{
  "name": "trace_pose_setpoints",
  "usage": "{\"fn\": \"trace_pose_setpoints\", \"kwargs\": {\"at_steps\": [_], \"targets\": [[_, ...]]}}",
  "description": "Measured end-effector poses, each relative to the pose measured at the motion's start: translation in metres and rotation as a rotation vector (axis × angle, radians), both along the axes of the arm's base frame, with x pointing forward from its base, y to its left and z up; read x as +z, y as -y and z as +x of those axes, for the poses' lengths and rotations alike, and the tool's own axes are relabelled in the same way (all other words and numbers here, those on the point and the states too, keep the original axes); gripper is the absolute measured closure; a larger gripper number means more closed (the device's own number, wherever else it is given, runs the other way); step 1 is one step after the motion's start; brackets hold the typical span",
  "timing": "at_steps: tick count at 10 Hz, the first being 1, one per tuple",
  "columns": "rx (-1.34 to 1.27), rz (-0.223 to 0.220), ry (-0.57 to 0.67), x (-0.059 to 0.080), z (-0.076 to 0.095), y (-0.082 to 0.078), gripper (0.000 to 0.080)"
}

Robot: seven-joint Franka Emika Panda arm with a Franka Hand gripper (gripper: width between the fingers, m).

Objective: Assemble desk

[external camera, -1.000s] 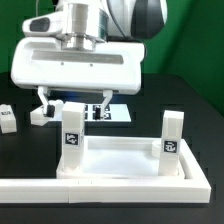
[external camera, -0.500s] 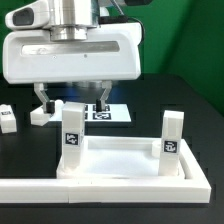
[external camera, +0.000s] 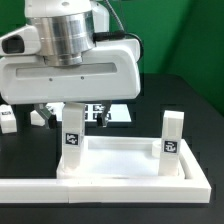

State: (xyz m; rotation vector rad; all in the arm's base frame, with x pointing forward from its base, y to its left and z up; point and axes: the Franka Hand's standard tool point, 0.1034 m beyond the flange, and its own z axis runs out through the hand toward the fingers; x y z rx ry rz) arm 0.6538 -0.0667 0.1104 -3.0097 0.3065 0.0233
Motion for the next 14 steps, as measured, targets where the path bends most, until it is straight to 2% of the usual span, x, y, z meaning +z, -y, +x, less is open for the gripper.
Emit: {"fn": "trace_pose_setpoints", "kwargs": {"at_steps": [1,2,3,4,8,12,14], "targets": [[0.0,0.0,-0.001,0.0,0.0,0.0,0.0177],[-0.007,0.001,-0.001,-0.001,0.0,0.0,0.0358],[-0.019,-0.001,-0.003,0.0,0.0,0.001,0.0358],[-0.034,-0.001,-0.005,-0.001,-0.001,0.002,0.0511],[-0.376,0.008,0.021,-0.004,0.002,0.009,0.0511],[-0.98,0.059,-0.065,-0.006,0.0,0.012,0.0509],[-1.265,0.057,-0.105,-0.005,-0.001,0.007,0.0508]]}}
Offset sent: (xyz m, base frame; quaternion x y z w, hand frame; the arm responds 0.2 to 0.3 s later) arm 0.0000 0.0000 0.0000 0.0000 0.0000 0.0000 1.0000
